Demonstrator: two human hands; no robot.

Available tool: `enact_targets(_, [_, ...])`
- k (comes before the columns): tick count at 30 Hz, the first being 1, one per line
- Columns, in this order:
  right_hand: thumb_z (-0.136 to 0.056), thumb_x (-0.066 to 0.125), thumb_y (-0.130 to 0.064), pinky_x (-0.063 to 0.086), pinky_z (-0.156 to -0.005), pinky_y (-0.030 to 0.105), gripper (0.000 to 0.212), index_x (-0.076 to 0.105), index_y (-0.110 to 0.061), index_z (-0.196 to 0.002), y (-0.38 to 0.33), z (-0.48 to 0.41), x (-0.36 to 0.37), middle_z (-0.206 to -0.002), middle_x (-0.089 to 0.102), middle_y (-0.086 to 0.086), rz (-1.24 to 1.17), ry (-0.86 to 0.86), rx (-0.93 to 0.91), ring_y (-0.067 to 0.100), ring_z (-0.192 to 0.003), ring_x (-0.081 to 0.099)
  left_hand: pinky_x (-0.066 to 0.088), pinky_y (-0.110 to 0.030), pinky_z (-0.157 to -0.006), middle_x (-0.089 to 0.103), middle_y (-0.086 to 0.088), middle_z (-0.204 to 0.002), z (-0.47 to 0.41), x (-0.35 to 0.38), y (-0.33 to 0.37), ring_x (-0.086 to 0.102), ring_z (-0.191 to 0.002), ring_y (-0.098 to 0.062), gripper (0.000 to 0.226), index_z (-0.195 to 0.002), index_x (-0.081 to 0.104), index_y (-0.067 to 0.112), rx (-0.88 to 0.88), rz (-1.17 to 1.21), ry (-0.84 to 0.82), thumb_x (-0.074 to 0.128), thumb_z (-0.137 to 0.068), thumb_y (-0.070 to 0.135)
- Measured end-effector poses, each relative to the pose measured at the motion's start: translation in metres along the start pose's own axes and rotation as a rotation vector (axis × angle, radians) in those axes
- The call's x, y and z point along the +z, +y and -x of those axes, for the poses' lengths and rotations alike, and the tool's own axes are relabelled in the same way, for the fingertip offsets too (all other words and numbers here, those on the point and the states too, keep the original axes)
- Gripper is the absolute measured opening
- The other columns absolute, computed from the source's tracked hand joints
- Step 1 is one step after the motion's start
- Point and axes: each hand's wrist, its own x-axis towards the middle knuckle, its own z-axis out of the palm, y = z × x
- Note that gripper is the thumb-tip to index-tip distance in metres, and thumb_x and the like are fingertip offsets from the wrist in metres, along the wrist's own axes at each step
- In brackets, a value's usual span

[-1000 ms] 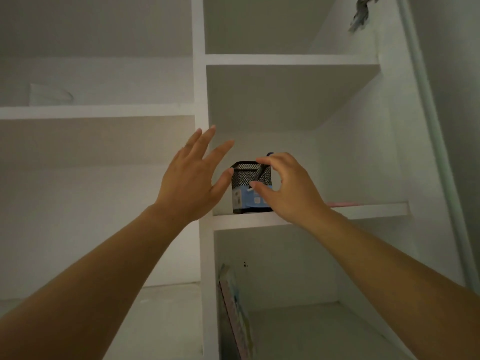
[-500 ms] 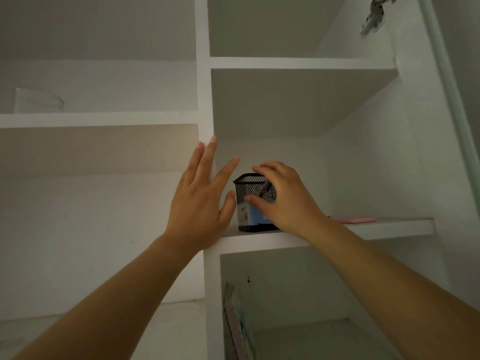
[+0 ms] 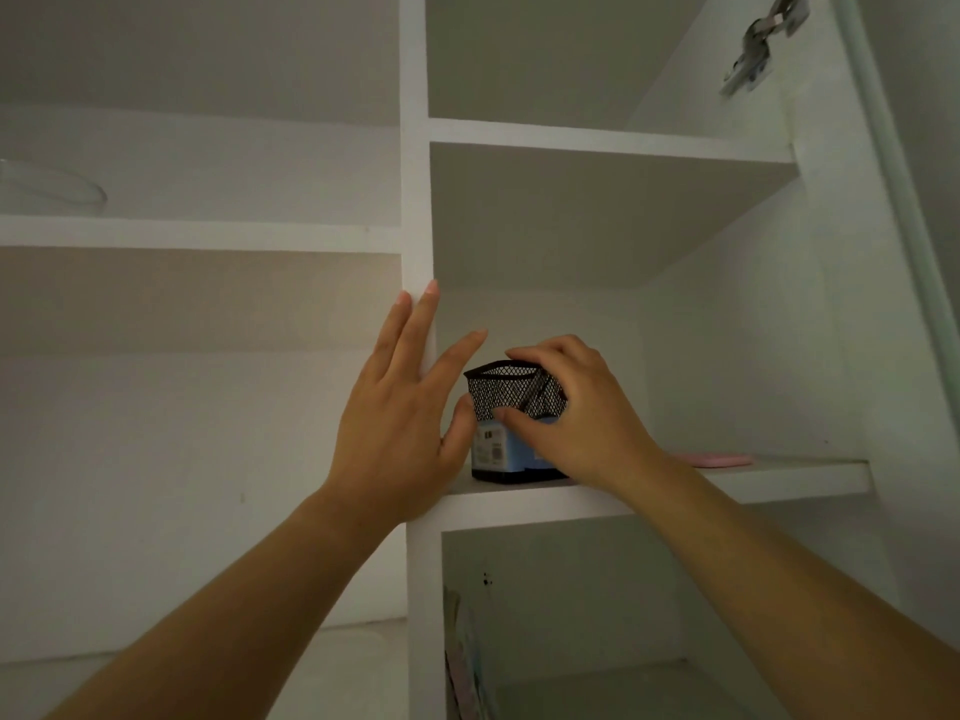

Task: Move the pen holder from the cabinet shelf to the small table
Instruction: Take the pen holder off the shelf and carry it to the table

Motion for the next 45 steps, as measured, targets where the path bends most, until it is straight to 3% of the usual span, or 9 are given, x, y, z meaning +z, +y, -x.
enact_targets(3, [-0.067,0.076,-0.043,0.037,-0.091,0.022,0.062,0.054,-0.02,-0.121,-0.004,0.0,0.007,-0.113,0.048,-0.004,0.003,0.035,0.022,0.012,-0.109,0.043,-0.001,-0.028,-0.107,0.002,0.001,-0.155,0.0,0.001,0.0,-0.012,-0.14,-0.013,0.053,-0.138,0.032,0.032,-0.004,0.029,0.011,0.028,-0.087,0.045])
enact_targets(11, [-0.072,0.074,-0.027,0.038,-0.088,0.021,0.052,0.054,-0.017,-0.118,-0.005,0.003,0.001,-0.112,0.05,-0.001,0.024,0.082,0.015,0.015,-0.107,0.046,0.009,-0.032,-0.108,0.002,0.001,-0.156,0.001,-0.001,-0.001,-0.011,-0.14,-0.012,0.051,-0.136,0.036,0.031,0.0,0.082,0.011,0.029,-0.087,0.042])
enact_targets(24, [-0.076,0.072,-0.027,0.049,-0.088,0.034,0.047,0.054,-0.025,-0.12,-0.024,0.021,-0.037,-0.11,0.05,-0.006,-0.014,0.156,-0.031,0.012,-0.103,0.051,0.01,-0.037,-0.107,-0.002,-0.003,-0.156,0.011,-0.004,0.002,-0.01,-0.14,-0.019,0.058,-0.142,0.025,0.026,-0.028,-0.047,-0.067,0.029,-0.088,0.045])
enact_targets(28, [-0.076,0.072,-0.027,0.051,-0.086,0.038,0.046,0.054,-0.025,-0.119,-0.033,0.032,-0.05,-0.11,0.048,-0.006,-0.015,0.18,-0.036,0.012,-0.102,0.051,0.007,-0.037,-0.109,-0.008,0.001,-0.154,0.035,-0.009,0.006,-0.009,-0.141,-0.018,0.062,-0.144,0.015,0.026,-0.039,0.013,-0.127,0.022,-0.087,0.05])
enact_targets(33, [-0.074,0.073,-0.026,0.052,-0.084,0.039,0.046,0.056,-0.024,-0.116,-0.052,0.051,-0.067,-0.108,0.048,-0.006,-0.008,0.258,-0.077,0.01,-0.101,0.051,0.004,-0.03,-0.108,0.01,-0.001,-0.155,0.052,-0.031,0.019,-0.001,-0.141,-0.014,0.065,-0.144,0.013,0.027,-0.054,0.098,-0.148,0.016,-0.085,0.053])
enact_targets(40, [-0.074,0.072,-0.025,0.051,-0.079,0.015,0.046,0.056,-0.016,-0.116,-0.078,0.104,-0.075,-0.11,0.051,-0.003,-0.068,0.282,-0.078,-0.001,-0.103,0.05,0.008,-0.027,-0.105,0.018,0.008,-0.153,0.091,-0.068,0.036,0.004,-0.135,-0.001,0.058,-0.141,0.016,0.039,-0.061,0.242,-0.153,0.02,-0.085,0.055])
enact_targets(45, [-0.073,0.069,-0.026,0.052,-0.078,0.016,0.046,0.057,-0.016,-0.116,-0.092,0.161,-0.059,-0.111,0.052,0.0,-0.151,0.162,0.002,0.003,-0.107,0.051,0.013,-0.031,-0.107,0.018,0.011,-0.152,0.137,-0.09,0.044,0.009,-0.138,-0.005,0.055,-0.136,0.01,0.048,-0.125,0.299,-0.219,0.017,-0.083,0.06])
